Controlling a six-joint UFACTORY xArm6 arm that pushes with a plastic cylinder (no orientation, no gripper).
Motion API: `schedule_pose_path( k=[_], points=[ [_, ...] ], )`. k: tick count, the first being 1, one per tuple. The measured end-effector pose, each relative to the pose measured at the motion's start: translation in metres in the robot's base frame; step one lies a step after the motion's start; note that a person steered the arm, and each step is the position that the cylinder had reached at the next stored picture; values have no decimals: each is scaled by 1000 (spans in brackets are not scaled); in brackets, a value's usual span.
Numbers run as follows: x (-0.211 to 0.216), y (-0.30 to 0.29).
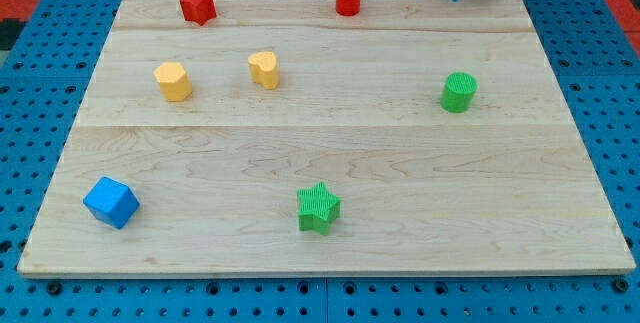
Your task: Place the yellow heart below the blue triangle
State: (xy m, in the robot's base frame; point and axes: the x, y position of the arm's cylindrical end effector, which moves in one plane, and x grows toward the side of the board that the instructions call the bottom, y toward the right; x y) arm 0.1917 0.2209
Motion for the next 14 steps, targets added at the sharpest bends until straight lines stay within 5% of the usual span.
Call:
schedule_pose_path(
  k=[1, 2, 4, 6, 7, 8, 10, 14],
  points=[
    [15, -72],
    [34, -82],
    [122, -106],
    [214, -199],
    [200, -283],
    [154, -305],
    [153, -358],
    [105, -249]
  ],
)
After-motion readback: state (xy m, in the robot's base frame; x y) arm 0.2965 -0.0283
